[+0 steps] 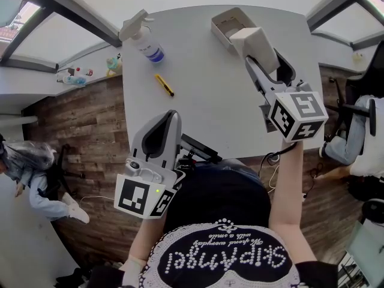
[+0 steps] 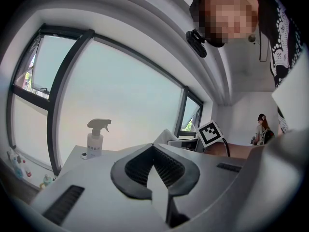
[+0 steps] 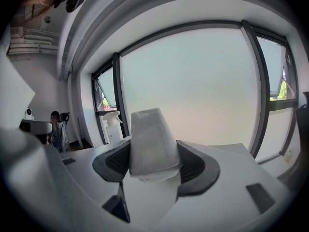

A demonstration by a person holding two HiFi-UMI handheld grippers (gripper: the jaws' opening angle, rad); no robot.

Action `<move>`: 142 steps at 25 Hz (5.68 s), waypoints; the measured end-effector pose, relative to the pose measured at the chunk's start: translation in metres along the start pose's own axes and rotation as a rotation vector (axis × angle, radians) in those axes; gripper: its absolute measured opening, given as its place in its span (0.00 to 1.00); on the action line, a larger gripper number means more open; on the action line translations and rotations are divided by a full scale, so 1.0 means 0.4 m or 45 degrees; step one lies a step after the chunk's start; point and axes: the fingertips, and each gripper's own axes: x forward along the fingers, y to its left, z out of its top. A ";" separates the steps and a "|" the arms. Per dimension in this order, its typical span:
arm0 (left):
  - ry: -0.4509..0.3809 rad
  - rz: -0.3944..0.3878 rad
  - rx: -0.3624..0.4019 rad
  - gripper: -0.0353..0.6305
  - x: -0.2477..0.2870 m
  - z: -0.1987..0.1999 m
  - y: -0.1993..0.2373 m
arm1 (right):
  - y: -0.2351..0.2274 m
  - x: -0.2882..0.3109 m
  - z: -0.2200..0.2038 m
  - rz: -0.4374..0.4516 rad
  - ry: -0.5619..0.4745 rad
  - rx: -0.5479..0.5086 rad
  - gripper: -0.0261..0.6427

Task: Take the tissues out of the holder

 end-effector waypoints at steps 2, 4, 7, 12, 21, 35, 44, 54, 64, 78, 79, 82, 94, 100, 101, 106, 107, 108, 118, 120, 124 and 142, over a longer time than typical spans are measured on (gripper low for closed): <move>0.003 0.000 0.000 0.06 0.000 -0.001 0.001 | 0.007 0.001 0.000 0.005 -0.002 0.002 0.46; 0.003 -0.001 0.000 0.06 -0.001 -0.001 0.002 | 0.014 -0.001 0.000 0.008 -0.003 0.004 0.46; -0.003 0.000 0.002 0.06 -0.005 0.000 0.001 | 0.028 -0.012 -0.003 0.012 -0.010 0.004 0.46; -0.008 0.000 0.006 0.06 -0.005 -0.001 0.002 | 0.052 -0.028 -0.029 0.037 0.002 0.001 0.46; -0.013 -0.001 0.018 0.06 -0.006 0.006 0.002 | 0.085 -0.065 -0.025 0.052 -0.025 0.022 0.46; -0.021 0.000 0.022 0.06 -0.004 0.011 -0.002 | 0.099 -0.129 -0.030 0.046 -0.047 0.089 0.46; -0.026 -0.011 0.023 0.06 -0.004 0.015 -0.015 | 0.112 -0.175 -0.049 0.049 -0.038 0.068 0.46; -0.025 -0.014 0.030 0.06 -0.006 0.012 -0.019 | 0.129 -0.204 -0.074 0.083 -0.020 0.058 0.46; -0.025 -0.029 0.031 0.06 0.001 0.015 -0.021 | 0.144 -0.225 -0.091 0.096 0.003 0.041 0.46; -0.021 -0.030 0.036 0.06 -0.002 0.015 -0.021 | 0.168 -0.265 -0.127 0.116 0.040 0.029 0.46; -0.021 -0.030 0.037 0.06 -0.002 0.016 -0.021 | 0.169 -0.268 -0.130 0.115 0.043 0.029 0.46; -0.018 -0.032 0.039 0.06 -0.005 0.018 -0.021 | 0.174 -0.277 -0.137 0.113 0.053 0.029 0.46; -0.023 -0.037 0.041 0.06 -0.004 0.022 -0.025 | 0.198 -0.308 -0.165 0.130 0.094 0.023 0.46; -0.020 -0.034 0.039 0.06 -0.003 0.020 -0.023 | 0.211 -0.318 -0.178 0.140 0.113 -0.003 0.46; -0.019 -0.033 0.039 0.06 -0.003 0.019 -0.023 | 0.213 -0.321 -0.179 0.142 0.115 0.001 0.46; -0.023 -0.028 0.039 0.06 -0.005 0.019 -0.022 | 0.221 -0.334 -0.189 0.147 0.122 0.013 0.46; -0.023 -0.027 0.039 0.06 -0.005 0.018 -0.022 | 0.221 -0.337 -0.191 0.145 0.122 0.016 0.46; -0.023 -0.027 0.039 0.06 -0.005 0.018 -0.022 | 0.221 -0.339 -0.193 0.143 0.123 0.020 0.46; -0.014 -0.028 0.034 0.06 -0.003 0.013 -0.024 | 0.220 -0.356 -0.215 0.133 0.144 0.073 0.46; -0.013 -0.028 0.034 0.06 -0.003 0.012 -0.025 | 0.221 -0.358 -0.220 0.128 0.149 0.076 0.46; -0.011 -0.029 0.033 0.06 -0.004 0.010 -0.025 | 0.228 -0.360 -0.228 0.132 0.159 0.078 0.46; -0.007 -0.024 0.026 0.06 -0.005 0.010 -0.023 | 0.239 -0.355 -0.235 0.161 0.184 0.084 0.46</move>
